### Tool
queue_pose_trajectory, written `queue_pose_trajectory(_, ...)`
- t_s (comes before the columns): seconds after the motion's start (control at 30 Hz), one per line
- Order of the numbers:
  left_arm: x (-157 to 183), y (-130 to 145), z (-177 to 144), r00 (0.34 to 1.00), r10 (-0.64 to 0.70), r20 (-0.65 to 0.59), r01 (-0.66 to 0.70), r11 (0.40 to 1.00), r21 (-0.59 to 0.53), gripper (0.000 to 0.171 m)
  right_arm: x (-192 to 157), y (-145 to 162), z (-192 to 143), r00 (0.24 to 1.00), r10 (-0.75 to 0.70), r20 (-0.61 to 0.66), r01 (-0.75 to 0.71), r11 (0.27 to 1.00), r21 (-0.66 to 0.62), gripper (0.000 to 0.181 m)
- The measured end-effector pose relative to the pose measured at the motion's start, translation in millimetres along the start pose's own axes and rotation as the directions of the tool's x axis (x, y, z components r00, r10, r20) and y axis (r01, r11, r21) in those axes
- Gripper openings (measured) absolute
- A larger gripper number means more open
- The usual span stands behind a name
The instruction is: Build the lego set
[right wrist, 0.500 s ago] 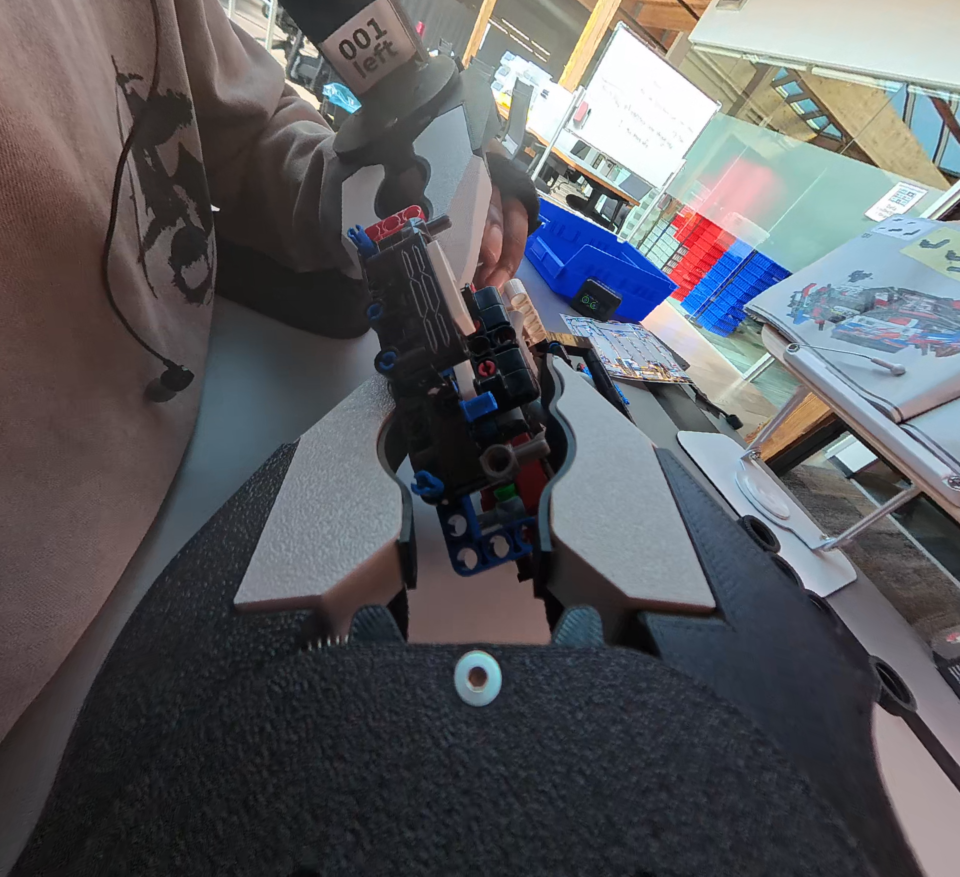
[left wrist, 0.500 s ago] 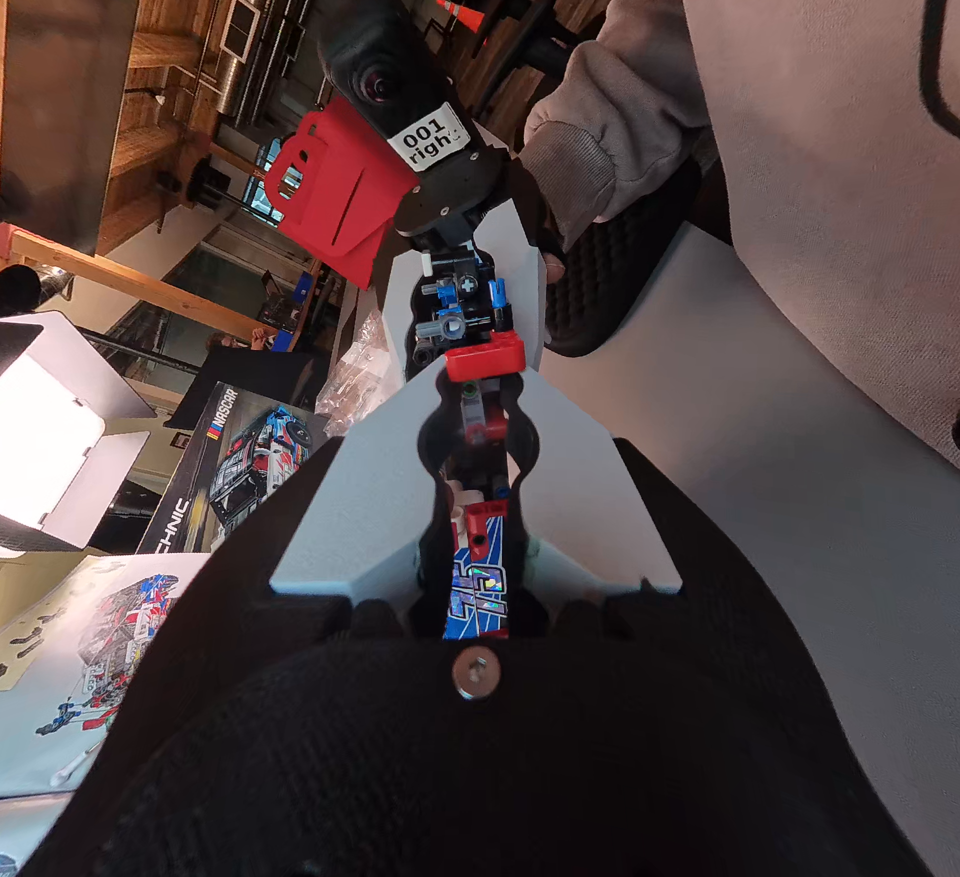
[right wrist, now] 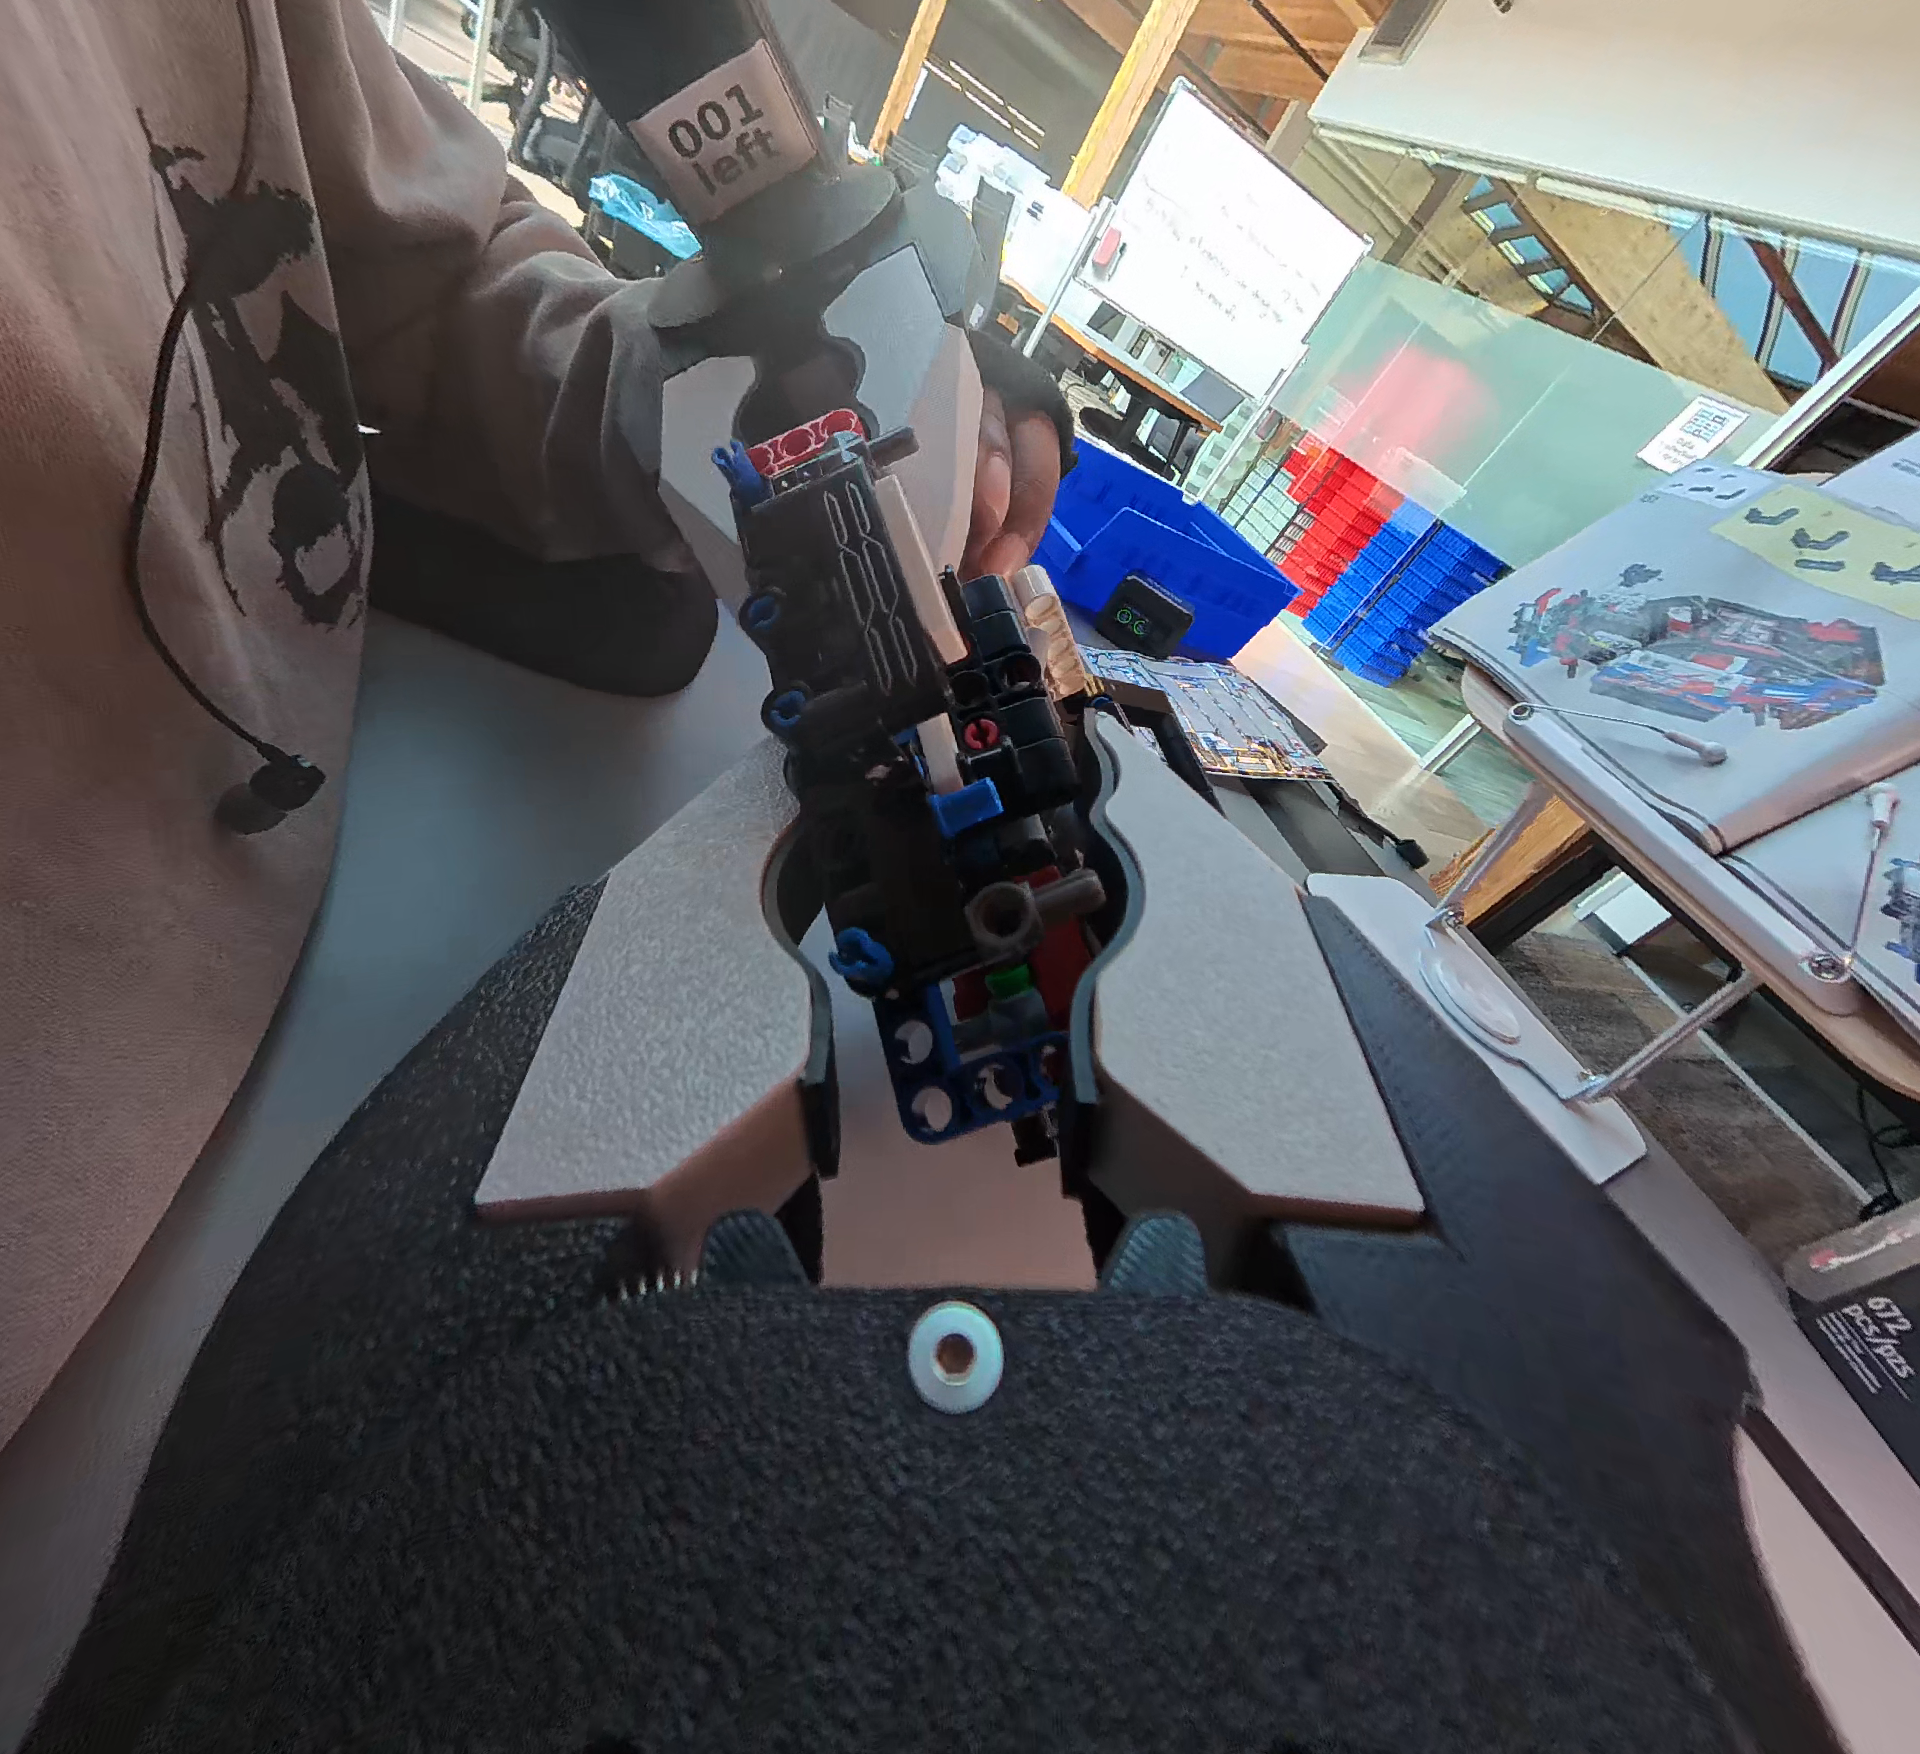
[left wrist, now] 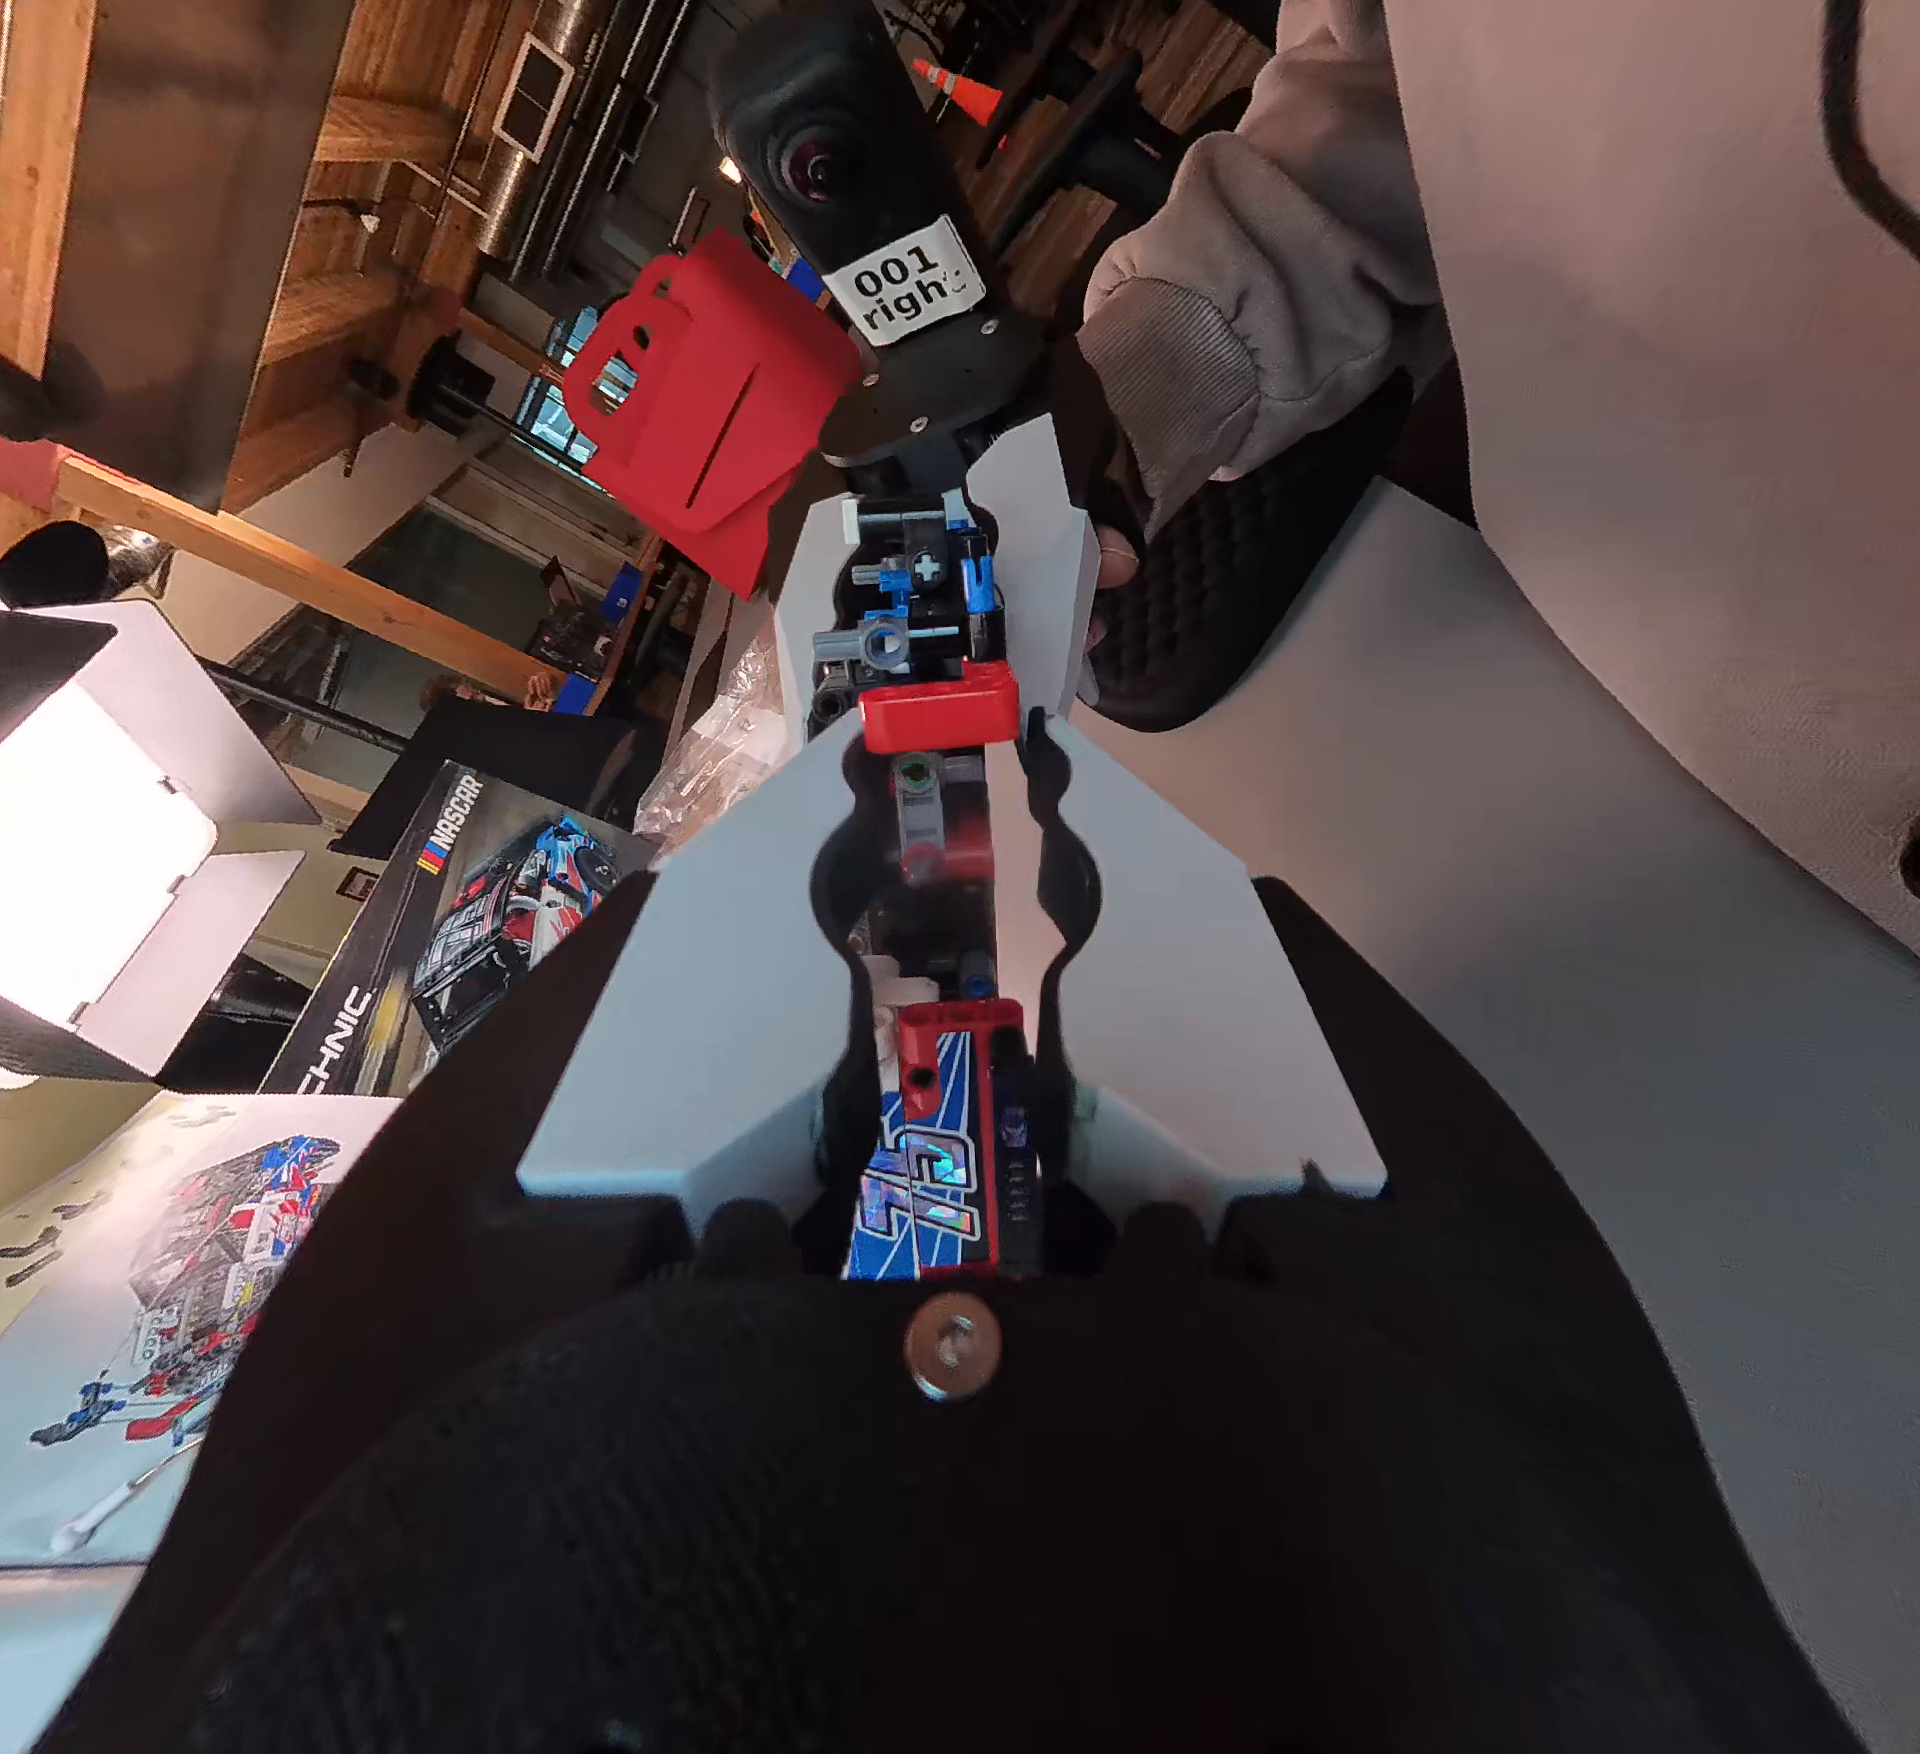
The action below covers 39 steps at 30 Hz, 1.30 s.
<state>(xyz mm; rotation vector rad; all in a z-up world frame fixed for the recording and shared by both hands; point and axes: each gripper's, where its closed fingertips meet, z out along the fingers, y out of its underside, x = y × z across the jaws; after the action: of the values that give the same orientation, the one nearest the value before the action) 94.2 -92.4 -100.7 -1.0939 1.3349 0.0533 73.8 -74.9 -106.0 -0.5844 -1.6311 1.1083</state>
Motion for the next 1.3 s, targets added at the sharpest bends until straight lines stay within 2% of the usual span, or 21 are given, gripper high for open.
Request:
queue_pose_trajectory(0.1,6.2,1.2,-5.2,1.0,-0.019,-0.007,0.019,1.0,-0.008,0.033,-2.2,0.6,4.0,1.0,-0.028,0.01,0.028,1.0,-0.011,0.045)
queue_pose_trajectory(0.17,4.7,1.8,-8.3,1.0,-0.021,0.021,0.021,1.0,-0.011,0.031,-3.8,1.3,6.2,0.999,-0.05,0.019,0.05,0.999,-0.02,0.045)
queue_pose_trajectory(0.23,-2.3,3.3,-12.6,0.998,0.002,0.055,0.0,0.999,-0.032,0.049,-8.2,4.1,8.2,0.996,-0.085,0.043,0.086,0.995,-0.04,0.044)
queue_pose_trajectory(0.67,-0.5,4.0,-16.2,0.997,-0.051,0.062,0.051,0.999,-0.009,0.038,-9.8,0.0,20.4,0.986,-0.16,0.044,0.163,0.984,-0.073,0.04)
queue_pose_trajectory(1.07,-3.8,5.0,-18.8,0.996,-0.081,0.048,0.081,0.997,0.002,0.033,-8.5,0.2,21.9,0.985,-0.17,0.037,0.173,0.98,-0.101,0.038)
queue_pose_trajectory(1.3,-8.4,6.7,-17.8,0.993,-0.062,0.103,0.063,0.998,-0.003,0.034,-3.9,-0.6,22.9,0.986,-0.164,0.016,0.165,0.981,-0.102,0.039)
